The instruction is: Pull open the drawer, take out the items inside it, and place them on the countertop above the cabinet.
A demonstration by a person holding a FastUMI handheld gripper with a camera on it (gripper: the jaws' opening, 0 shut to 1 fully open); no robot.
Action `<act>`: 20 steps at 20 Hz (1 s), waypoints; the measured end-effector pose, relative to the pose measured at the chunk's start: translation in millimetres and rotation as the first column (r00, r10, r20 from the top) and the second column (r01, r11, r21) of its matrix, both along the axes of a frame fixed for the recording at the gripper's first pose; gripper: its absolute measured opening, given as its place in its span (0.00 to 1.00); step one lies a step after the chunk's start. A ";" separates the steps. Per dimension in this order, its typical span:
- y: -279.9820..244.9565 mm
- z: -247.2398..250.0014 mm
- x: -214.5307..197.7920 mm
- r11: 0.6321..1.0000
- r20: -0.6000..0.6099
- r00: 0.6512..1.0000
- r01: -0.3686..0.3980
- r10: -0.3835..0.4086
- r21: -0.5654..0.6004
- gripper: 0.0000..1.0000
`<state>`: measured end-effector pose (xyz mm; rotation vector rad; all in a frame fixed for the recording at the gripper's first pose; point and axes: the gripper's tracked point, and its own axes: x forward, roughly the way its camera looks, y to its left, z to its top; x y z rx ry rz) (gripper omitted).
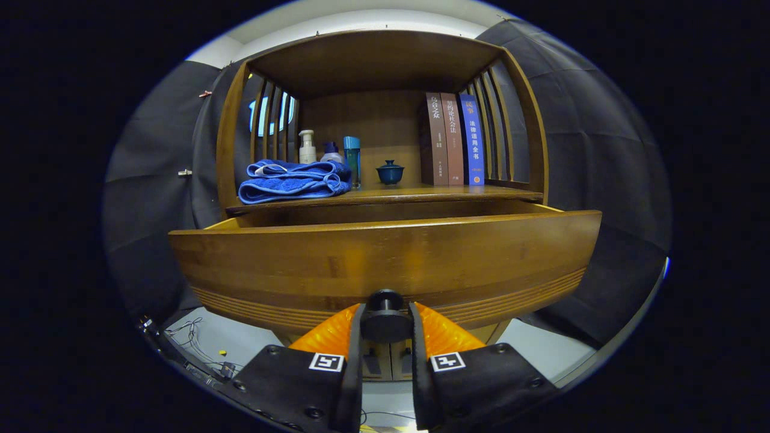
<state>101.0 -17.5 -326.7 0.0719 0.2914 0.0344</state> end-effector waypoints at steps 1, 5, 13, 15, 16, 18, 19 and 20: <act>-0.6 0.4 -5.5 1.000 0.001 1.000 -0.001 0.001 0.003 0.37; -1.7 0.7 -21.7 1.000 -0.006 1.000 -0.004 0.004 0.011 0.38; -1.7 -6.6 -34.3 1.000 -0.009 1.000 0.001 -0.001 -0.017 0.38; -1.8 -7.4 -35.7 0.999 -0.011 1.000 -0.005 0.004 -0.034 0.40; -2.6 -6.7 -35.0 0.999 -0.014 1.000 -0.005 0.004 -0.041 0.42; 1.4 -14.7 -38.6 0.999 -0.040 0.999 -0.025 0.024 -0.031 0.51; 1.6 -21.6 -38.8 0.999 -0.062 0.998 -0.034 0.033 -0.023 0.67; 1.5 -30.2 -38.0 0.999 -0.076 0.997 -0.030 0.029 -0.014 0.83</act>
